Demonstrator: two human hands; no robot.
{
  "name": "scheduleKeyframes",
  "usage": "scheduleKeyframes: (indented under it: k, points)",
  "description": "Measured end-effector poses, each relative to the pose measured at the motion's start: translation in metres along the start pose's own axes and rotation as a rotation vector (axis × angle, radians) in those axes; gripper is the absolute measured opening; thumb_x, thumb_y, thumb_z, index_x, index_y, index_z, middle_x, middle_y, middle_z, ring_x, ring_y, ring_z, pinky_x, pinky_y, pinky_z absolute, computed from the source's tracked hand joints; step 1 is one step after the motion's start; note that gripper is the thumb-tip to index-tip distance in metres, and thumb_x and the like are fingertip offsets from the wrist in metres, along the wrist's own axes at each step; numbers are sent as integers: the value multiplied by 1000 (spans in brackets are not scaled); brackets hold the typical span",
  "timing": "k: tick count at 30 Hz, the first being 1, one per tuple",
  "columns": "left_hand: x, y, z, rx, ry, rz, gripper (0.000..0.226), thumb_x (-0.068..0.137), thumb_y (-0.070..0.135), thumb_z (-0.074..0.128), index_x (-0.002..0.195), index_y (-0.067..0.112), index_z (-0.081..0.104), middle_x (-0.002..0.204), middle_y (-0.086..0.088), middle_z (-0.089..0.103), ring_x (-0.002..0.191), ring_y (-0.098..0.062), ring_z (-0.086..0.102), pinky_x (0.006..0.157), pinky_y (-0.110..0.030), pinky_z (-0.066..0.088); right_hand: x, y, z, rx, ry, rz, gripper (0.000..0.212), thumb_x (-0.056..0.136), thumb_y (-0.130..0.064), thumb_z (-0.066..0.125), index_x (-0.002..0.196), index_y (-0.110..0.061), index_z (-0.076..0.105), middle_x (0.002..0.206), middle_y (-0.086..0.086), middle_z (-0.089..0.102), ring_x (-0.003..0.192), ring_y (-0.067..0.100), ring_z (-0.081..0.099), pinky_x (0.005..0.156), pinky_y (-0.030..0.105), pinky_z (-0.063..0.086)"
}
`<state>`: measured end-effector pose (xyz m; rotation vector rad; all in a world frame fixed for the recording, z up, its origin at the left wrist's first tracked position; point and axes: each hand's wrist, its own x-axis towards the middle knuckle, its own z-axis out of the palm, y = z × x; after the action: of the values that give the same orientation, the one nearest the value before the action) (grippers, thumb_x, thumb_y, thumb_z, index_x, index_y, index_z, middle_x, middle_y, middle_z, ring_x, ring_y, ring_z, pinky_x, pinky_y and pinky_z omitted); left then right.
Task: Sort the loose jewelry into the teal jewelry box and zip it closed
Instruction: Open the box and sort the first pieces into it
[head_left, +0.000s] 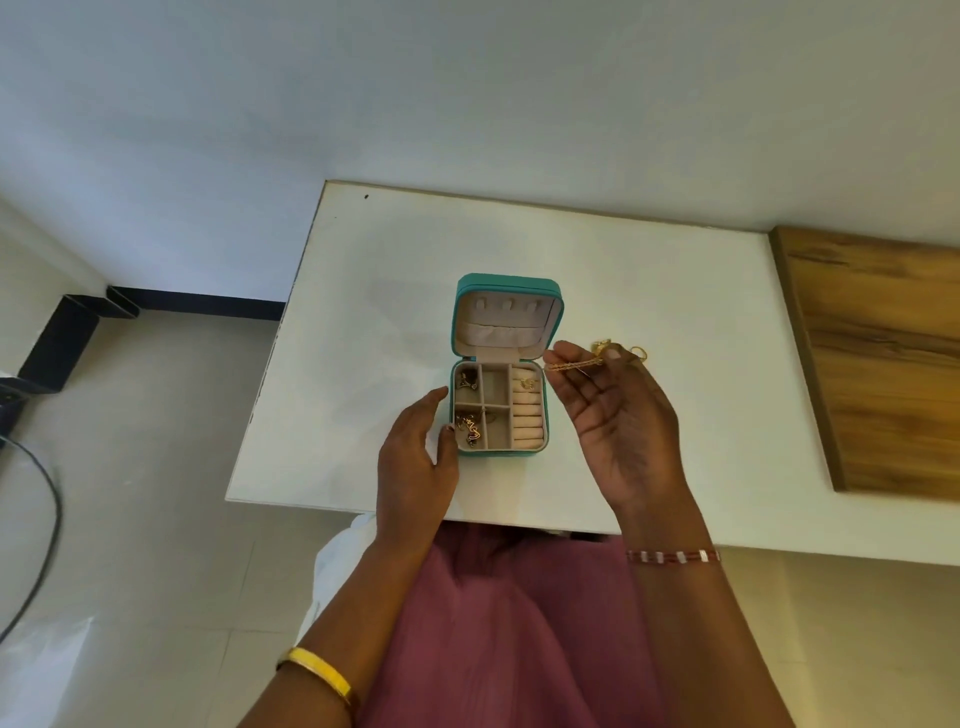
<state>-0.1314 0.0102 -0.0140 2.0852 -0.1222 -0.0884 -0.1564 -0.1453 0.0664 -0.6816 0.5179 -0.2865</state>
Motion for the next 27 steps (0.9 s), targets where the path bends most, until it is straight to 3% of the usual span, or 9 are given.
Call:
scheduleKeyframes:
  k: [2, 5, 11, 16, 22, 25, 27]
  points:
    - [-7, 5, 0, -2, 46, 47, 37, 87, 3, 55, 123, 12, 56, 123, -2, 58, 112, -4, 48, 97, -11, 34, -8, -8, -5, 17, 19, -22, 14, 91, -9, 42, 84, -8, 55, 78, 13, 72, 80, 25, 70, 74, 32, 58]
    - [-23, 17, 8, -44, 64, 148, 32, 86, 5, 52, 115, 14, 60, 113, 6, 58, 107, -1, 51, 95, -6, 37, -20, -12, -19, 4, 70, -47, 18, 91, -9, 43, 86, -8, 60, 80, 14, 72, 81, 26, 70, 74, 32, 58]
    - [-56, 37, 43, -66, -202, 244, 34, 87, 21, 43, 116, 15, 61, 115, 5, 60, 111, -1, 50, 99, -13, 38, -31, 6, -64, -154, 254, -54, 14, 92, -4, 44, 84, -8, 55, 75, 11, 71, 76, 22, 69, 71, 29, 58]
    - [-59, 35, 59, -13, -316, 235, 34, 86, 13, 47, 117, 13, 61, 116, -2, 63, 108, 0, 50, 97, -8, 35, -23, 20, -88, -499, 395, -132, 10, 88, -1, 54, 86, -8, 62, 77, 6, 70, 74, 13, 67, 72, 20, 56]
    - [-54, 30, 54, -29, -243, 178, 33, 85, 14, 47, 115, 15, 62, 113, 6, 62, 106, 1, 52, 95, -10, 40, -14, 33, -95, -1151, 404, -223, 17, 87, 1, 54, 94, -6, 68, 94, 4, 67, 83, 10, 57, 67, 1, 40]
    - [-51, 30, 47, -67, -165, 146, 31, 85, 10, 49, 113, 18, 62, 110, 12, 57, 104, 1, 52, 90, -9, 43, -18, 37, -88, -1312, 350, -326, 19, 86, 3, 54, 99, -3, 67, 102, 8, 68, 89, 10, 56, 77, 7, 38]
    - [-50, 29, 40, -96, -104, 129, 31, 86, 5, 52, 111, 20, 61, 108, 12, 57, 100, 4, 53, 86, -7, 44, -22, 39, -81, -1398, 328, -440, 20, 85, 4, 55, 99, -4, 67, 103, 10, 68, 94, 18, 60, 82, 19, 44]
